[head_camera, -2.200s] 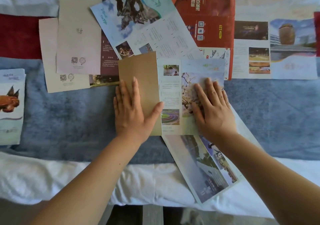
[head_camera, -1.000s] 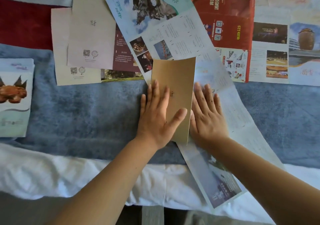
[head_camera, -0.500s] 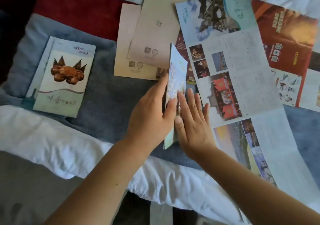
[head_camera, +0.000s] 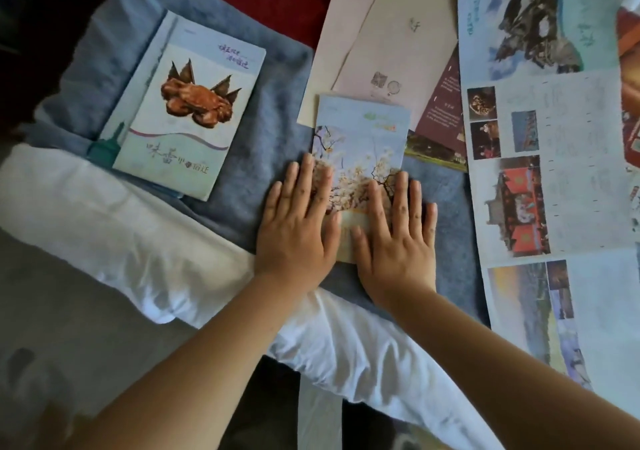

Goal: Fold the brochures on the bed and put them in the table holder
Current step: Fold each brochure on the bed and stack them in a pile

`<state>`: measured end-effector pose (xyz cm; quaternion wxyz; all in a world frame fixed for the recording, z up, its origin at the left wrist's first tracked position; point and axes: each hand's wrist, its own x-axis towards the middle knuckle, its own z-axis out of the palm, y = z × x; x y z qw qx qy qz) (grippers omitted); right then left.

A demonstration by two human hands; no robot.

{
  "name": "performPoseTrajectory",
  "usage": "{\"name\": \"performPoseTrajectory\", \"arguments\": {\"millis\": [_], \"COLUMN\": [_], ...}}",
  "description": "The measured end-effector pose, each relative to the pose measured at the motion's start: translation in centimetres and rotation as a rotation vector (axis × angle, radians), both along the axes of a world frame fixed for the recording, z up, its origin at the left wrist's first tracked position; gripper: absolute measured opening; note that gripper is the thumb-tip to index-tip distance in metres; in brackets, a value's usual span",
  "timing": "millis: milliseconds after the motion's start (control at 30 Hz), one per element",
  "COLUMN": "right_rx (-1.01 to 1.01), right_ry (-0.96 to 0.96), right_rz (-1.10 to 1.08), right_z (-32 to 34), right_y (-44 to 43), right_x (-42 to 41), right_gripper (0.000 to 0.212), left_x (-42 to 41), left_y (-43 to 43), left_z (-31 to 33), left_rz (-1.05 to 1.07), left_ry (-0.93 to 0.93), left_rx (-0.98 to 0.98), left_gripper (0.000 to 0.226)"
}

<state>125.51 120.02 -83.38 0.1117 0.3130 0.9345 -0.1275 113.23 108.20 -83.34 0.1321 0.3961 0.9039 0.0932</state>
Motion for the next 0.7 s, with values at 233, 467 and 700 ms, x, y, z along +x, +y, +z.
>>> {"name": "performPoseTrajectory", "arguments": {"millis": [233, 467, 700], "right_rx": [-0.044, -0.188, -0.250], "right_ry": [0.052, 0.109, 0.130], "right_rz": [-0.017, -0.022, 0.163], "right_z": [0.2, 1.7, 2.6], "right_y": [-0.2, -3.4, -6.7], "right_x": [0.0, -4.0, -11.8], "right_gripper": [0.069, 0.066, 0.064], "left_x": [-0.2, -5.1, -13.3], "left_y": [-0.1, -1.8, -6.4], "left_z": [-0.1, 2.7, 4.9], "left_rz": [0.063, 0.166, 0.170], "left_ry": [-0.114, -0.364, -0.153], "left_rx": [0.206, 0.561, 0.443], "left_gripper": [0.063, 0.042, 0.045]}}
